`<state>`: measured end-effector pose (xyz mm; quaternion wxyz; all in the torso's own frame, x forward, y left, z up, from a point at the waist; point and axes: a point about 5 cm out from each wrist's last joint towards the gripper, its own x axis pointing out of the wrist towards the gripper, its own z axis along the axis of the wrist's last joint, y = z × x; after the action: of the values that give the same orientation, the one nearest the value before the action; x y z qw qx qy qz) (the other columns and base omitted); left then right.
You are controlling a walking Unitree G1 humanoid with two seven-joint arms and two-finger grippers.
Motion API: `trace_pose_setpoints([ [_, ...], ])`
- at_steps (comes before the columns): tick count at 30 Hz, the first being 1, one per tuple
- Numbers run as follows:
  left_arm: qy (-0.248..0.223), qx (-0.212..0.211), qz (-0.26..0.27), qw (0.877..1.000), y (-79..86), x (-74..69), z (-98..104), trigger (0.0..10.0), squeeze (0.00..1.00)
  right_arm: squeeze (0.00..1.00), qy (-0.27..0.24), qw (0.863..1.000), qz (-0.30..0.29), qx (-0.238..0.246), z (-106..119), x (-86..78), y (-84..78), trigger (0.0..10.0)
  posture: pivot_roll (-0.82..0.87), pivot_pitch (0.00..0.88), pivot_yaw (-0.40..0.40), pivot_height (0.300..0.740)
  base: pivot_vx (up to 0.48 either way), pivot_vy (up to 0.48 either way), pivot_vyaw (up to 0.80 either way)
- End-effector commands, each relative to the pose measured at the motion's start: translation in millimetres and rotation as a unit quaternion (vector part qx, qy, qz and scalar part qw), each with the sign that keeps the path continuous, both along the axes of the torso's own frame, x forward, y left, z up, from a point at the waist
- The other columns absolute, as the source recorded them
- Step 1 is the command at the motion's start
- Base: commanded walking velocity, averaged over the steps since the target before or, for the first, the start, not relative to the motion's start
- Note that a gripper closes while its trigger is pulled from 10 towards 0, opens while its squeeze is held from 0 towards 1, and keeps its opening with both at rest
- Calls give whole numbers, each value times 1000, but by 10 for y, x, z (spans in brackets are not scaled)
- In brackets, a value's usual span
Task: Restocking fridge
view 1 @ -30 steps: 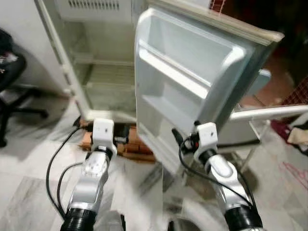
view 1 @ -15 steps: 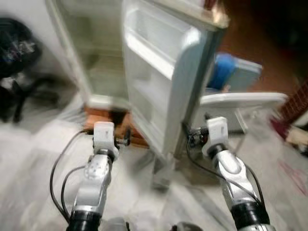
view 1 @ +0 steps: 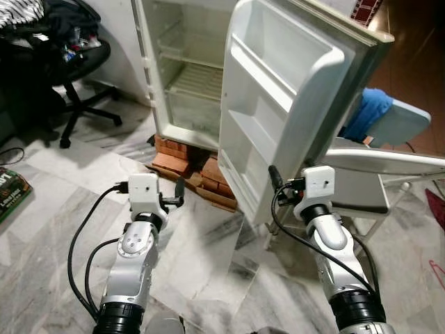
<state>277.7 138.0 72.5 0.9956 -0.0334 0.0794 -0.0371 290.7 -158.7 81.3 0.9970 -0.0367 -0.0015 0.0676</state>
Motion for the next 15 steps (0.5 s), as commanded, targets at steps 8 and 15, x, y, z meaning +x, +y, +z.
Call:
trace_pose_setpoints([
  [8,-4,6,1,1000,53,-7,30,10000,0,0,-17,999,-46,-9,61,-55,-143,10000,33,47,-27,740,325,0,0],
  [15,15,8,-8,1000,44,-56,5,10000,0,0,-23,998,-55,-8,96,-55,-154,10000,44,54,-26,740,37,0,0],
])
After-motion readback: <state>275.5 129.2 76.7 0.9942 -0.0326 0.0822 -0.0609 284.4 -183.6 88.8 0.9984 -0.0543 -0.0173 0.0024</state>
